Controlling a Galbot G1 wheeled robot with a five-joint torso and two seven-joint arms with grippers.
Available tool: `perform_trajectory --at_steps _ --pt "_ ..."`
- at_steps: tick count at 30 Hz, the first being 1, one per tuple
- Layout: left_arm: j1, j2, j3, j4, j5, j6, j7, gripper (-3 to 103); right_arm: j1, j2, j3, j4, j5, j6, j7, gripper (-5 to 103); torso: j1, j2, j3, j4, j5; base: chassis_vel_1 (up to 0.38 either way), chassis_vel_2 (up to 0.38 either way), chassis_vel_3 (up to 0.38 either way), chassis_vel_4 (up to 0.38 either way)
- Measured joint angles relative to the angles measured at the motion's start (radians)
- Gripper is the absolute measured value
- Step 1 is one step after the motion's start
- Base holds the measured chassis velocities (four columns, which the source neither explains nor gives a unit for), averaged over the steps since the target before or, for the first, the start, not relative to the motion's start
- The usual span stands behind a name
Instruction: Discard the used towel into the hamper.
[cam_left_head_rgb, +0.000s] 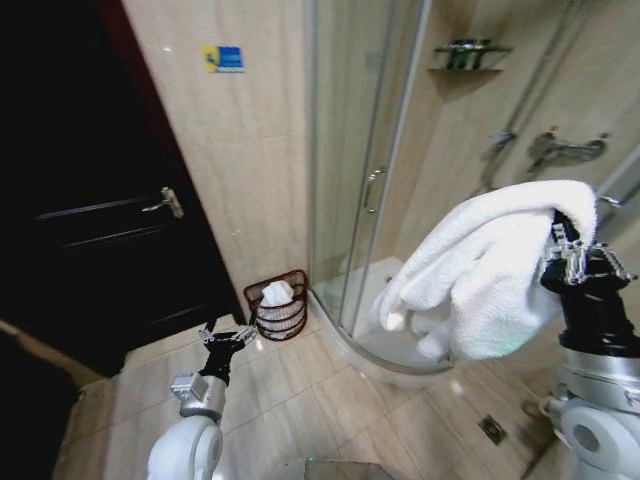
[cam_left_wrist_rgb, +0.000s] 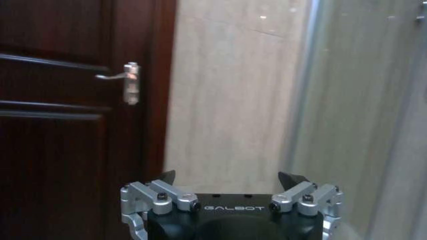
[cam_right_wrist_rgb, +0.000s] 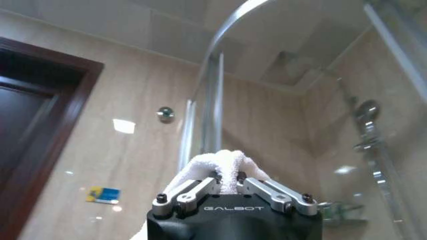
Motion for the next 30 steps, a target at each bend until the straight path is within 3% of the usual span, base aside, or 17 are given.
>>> perform_trajectory --at_steps 16,30 --pt "0.000 0.000 0.000 0.000 0.000 0.000 0.000 100 0.003 0.001 -0.002 0.000 -0.010 0.000 -0.001 4 0.000 -0.001 0.000 0.0006 -0.0004 0.116 0.118 0.120 0.119" --pt "0.000 0.000 0.000 0.000 0.000 0.000 0.000 100 0.001 -0.002 0.000 0.000 -0.020 0.001 -0.014 4 0.000 -0.001 0.000 -0.0002 -0.0001 0.003 0.005 0.005 0.002"
